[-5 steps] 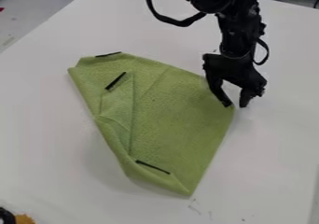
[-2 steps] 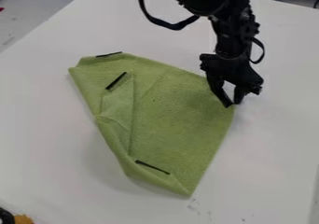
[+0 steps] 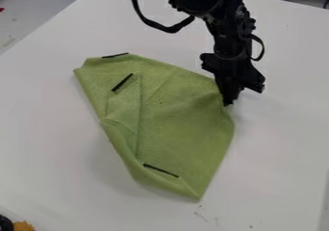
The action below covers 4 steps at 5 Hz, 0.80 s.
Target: Fold the cloth from top right to bottom left
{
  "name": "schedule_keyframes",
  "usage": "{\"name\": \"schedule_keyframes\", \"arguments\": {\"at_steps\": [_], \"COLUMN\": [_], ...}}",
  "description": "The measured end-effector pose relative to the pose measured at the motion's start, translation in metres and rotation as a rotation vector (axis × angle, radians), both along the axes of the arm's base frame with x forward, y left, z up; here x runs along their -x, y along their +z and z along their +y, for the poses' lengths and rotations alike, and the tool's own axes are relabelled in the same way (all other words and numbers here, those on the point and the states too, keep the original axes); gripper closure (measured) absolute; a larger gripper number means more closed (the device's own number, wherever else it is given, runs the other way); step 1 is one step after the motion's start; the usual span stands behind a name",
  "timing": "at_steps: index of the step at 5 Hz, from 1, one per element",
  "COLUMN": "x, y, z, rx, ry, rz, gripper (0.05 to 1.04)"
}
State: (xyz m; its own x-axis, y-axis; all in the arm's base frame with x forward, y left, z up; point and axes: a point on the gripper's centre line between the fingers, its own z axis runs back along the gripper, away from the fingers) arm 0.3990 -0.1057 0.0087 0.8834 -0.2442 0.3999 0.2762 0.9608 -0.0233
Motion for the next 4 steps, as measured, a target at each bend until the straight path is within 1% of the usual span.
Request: {"name": "schedule_keyframes", "arguments": {"at_steps": [1, 2, 3, 4], "x": [0.001, 0.01, 0.013, 0.037], "y": [0.002, 0.008, 0.05, 0.069], "z": [0.004, 0.008, 0.021, 0.058], "rx": [-0.042, -0.132, -0.189, -0.251], "ry": [-0.004, 0.033, 0.108, 0.162], "rz": [0.035, 0.075, 0.03, 0.045], "gripper": [1.0, 1.022, 1.025, 1.026]}}
